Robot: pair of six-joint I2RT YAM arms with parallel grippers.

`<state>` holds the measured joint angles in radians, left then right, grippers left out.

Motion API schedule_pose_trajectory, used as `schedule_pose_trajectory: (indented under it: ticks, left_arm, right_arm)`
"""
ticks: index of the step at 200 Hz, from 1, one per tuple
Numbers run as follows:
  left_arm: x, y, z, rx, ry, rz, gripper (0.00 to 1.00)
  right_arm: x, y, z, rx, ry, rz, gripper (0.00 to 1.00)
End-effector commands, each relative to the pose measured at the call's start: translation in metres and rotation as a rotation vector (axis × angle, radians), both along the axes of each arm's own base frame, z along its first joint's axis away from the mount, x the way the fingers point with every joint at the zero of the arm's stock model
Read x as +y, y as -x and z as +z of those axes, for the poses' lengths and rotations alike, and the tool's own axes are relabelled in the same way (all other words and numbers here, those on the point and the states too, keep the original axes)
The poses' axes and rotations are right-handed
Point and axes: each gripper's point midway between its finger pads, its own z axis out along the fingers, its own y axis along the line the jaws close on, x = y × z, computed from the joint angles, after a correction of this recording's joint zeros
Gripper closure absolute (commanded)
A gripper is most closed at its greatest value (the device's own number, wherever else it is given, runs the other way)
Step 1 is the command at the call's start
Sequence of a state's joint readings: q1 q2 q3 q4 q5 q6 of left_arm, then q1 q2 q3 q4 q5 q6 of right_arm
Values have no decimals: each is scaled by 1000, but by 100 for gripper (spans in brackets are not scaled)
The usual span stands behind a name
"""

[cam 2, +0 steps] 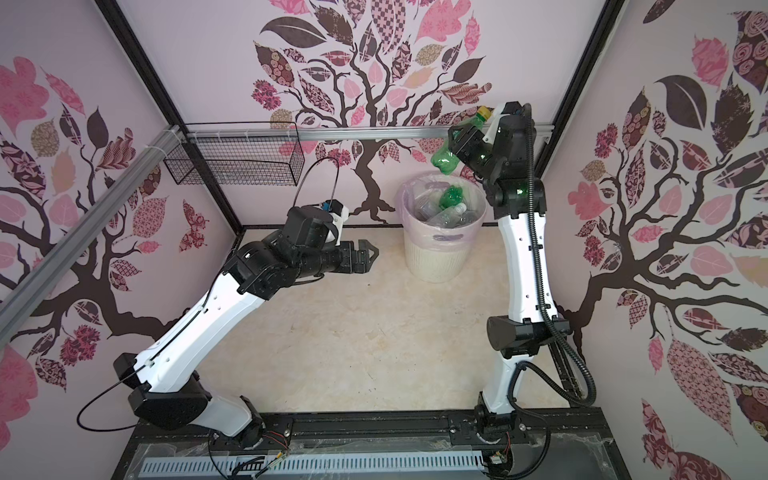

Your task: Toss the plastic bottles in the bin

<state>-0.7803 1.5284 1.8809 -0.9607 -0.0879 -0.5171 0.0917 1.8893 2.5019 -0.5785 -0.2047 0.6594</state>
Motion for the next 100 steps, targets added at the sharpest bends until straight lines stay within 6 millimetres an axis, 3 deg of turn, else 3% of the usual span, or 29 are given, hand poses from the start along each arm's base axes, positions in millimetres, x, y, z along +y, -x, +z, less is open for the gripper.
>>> schedule_pose_trajectory:
  ticks: [1,15,24,32,62,100]
  left_arm:
    - [6,2,6,-34,-16,-2,3]
    - [4,1,5,-36,-15,-7,3]
    - [4,1,4,-34,-16,-8,3]
    - [4,1,3,-35,-20,-9,3]
    - [3,-1,-3,-25,-28,-6,3]
    - [-2,-3,-3,-16,-16,-7,3]
  right_arm:
    - [5,-38,-69,161,-10,3,40]
    - [12,-57,-119,287,11,33,29]
    - [15,-61,-127,317,15,51,16]
    - [16,-61,-116,298,18,55,1]
    - [7,-34,-50,145,4,17,0]
    - [1,-4,-33,105,8,-1,0]
